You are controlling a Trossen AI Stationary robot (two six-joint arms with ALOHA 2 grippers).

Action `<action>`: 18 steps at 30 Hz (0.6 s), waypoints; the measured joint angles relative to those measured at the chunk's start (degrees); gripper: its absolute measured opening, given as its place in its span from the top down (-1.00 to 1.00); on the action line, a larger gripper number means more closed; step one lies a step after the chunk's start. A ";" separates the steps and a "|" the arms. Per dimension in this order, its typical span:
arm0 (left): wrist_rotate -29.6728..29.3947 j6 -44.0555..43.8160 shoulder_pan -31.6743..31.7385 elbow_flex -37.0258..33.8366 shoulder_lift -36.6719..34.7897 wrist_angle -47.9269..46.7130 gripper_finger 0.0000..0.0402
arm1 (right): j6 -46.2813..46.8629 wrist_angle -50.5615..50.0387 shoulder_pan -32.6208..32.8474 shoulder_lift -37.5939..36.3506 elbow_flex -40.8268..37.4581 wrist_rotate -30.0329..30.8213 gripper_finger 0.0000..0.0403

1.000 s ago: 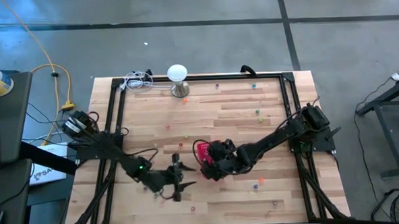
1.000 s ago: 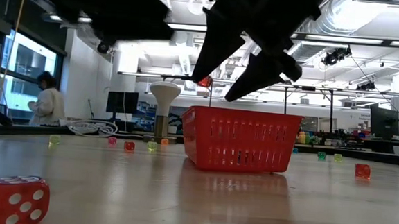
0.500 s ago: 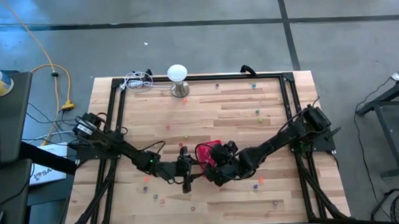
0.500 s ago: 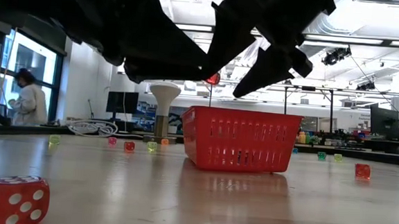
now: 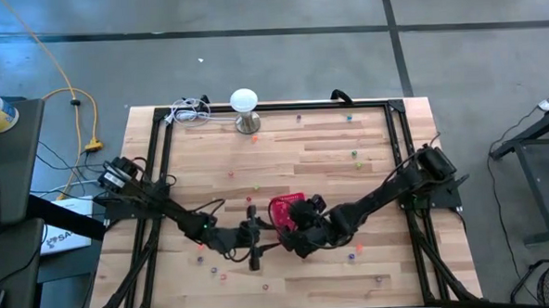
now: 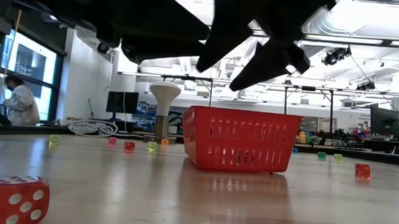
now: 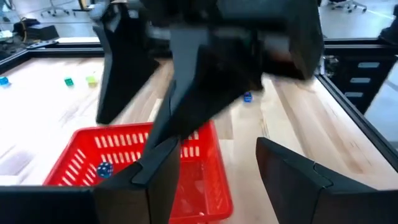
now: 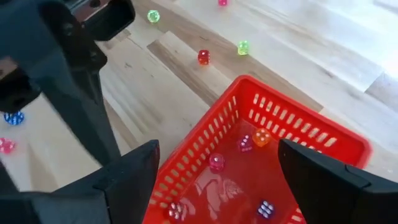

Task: Pick & Place Dice
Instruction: Put the red die into the red basket

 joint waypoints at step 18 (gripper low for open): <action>0.30 -7.75 -16.14 0.00 -0.37 -4.90 -0.01 | 41.91 -31.03 24.72 -3.77 0.00 16.64 -0.58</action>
